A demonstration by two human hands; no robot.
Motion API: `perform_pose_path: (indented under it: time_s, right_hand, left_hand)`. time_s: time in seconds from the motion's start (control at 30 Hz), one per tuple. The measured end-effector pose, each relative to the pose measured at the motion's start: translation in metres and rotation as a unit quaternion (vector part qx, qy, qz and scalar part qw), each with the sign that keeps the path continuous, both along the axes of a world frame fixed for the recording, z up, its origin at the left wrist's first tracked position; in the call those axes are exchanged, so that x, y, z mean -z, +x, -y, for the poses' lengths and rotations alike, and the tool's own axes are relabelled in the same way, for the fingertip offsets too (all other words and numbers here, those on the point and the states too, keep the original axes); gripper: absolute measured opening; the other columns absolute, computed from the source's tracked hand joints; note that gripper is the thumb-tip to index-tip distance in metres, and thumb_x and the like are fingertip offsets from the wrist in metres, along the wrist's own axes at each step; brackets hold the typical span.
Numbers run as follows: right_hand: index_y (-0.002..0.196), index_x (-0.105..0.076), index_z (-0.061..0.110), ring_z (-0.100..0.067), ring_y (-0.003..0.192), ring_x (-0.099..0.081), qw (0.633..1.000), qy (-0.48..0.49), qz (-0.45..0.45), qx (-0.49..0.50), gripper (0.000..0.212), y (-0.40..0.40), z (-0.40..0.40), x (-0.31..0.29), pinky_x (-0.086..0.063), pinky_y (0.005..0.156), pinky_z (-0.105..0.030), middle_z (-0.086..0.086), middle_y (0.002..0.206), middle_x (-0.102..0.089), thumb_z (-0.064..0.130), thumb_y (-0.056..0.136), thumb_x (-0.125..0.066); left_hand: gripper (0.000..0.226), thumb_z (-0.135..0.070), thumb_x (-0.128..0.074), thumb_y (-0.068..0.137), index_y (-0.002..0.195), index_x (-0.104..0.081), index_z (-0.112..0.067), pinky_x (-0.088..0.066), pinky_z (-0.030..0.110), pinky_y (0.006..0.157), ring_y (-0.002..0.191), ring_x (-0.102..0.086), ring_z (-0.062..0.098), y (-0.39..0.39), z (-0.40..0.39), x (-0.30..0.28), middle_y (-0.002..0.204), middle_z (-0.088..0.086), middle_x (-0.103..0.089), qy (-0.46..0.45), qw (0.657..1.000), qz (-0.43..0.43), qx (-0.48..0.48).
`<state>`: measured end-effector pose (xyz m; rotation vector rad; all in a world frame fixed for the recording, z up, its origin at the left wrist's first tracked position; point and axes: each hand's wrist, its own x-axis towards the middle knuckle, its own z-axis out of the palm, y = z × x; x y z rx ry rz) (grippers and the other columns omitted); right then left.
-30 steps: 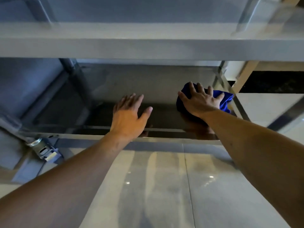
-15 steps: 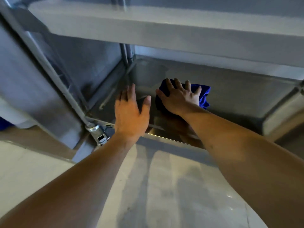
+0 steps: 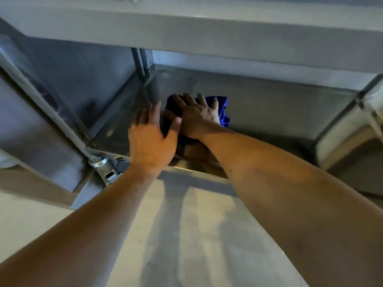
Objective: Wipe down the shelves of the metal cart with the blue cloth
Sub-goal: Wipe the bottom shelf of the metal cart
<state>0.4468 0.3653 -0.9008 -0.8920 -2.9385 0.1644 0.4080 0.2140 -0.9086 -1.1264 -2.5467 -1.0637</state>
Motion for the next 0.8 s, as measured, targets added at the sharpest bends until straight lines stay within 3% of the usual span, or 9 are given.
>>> perform_pose_path:
  time_s: [0.23,0.53,0.8]
  right_hand:
    - [0.158,-0.009,0.04,-0.034,0.152,-0.007,0.994,0.012,-0.01,0.109,0.074,0.113,-0.091,0.001,-0.004,0.114,-0.07,0.002,0.168,-0.014,0.076,0.094,-0.02]
    - [0.158,-0.009,0.041,-0.034,0.152,-0.009,0.971,0.012,-0.002,0.238,0.075,0.255,-0.159,0.003,-0.003,0.114,-0.071,0.003,0.167,-0.017,0.077,0.092,-0.02]
    - [0.157,-0.011,0.043,-0.033,0.153,-0.006,0.956,0.003,0.006,0.292,0.079,0.292,-0.187,0.006,0.004,0.112,-0.07,0.003,0.167,-0.017,0.082,0.089,-0.014]
  left_hand:
    - [0.074,-0.071,-0.03,0.088,0.143,-0.046,-0.024,-0.029,0.053,0.115,0.142,-0.033,0.03,0.058,-0.045,-0.005,0.151,0.008,-0.044,-0.087,0.988,-0.047,0.121]
    - [0.071,-0.071,-0.028,0.09,0.148,-0.038,-0.031,-0.021,0.047,0.119,0.146,-0.026,0.023,0.176,-0.14,-0.013,0.158,0.0,-0.035,-0.151,0.953,-0.038,0.26]
    - [0.068,-0.069,-0.037,0.092,0.149,-0.034,-0.032,-0.016,0.042,0.117,0.146,-0.024,0.021,0.194,-0.156,-0.005,0.157,-0.003,-0.034,-0.168,0.944,-0.008,0.283]
